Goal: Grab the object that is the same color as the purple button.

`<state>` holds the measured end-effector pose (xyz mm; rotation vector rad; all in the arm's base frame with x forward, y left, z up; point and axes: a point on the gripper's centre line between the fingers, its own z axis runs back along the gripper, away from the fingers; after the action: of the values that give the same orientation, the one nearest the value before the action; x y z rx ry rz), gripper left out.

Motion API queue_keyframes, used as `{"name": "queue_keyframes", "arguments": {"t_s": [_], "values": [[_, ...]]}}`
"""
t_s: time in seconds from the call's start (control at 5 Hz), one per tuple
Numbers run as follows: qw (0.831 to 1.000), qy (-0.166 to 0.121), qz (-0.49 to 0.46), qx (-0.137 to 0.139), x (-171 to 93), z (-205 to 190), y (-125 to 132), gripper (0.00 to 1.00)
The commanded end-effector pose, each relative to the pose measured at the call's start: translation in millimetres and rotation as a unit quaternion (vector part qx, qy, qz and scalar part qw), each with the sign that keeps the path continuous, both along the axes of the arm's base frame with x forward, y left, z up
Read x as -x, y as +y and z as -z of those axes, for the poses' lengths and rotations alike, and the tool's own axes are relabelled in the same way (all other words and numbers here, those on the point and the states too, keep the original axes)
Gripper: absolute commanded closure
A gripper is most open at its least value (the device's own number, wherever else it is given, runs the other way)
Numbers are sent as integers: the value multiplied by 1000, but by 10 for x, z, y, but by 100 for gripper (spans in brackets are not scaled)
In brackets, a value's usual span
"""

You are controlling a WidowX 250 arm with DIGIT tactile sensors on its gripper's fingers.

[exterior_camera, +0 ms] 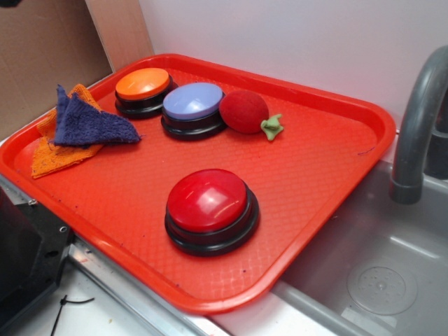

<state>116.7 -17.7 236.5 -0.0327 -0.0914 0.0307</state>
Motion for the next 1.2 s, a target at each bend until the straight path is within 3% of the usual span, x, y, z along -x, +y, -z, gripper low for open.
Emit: {"name": "queue_keyframes", "arguments": {"t_s": [0.0,0.4,1.0], "values": [[1000,0,0,0,0,0,0,0],[996,-32,-85,20,-50,150,180,0],[945,-105,-305,49,-159,546,589,0]]}}
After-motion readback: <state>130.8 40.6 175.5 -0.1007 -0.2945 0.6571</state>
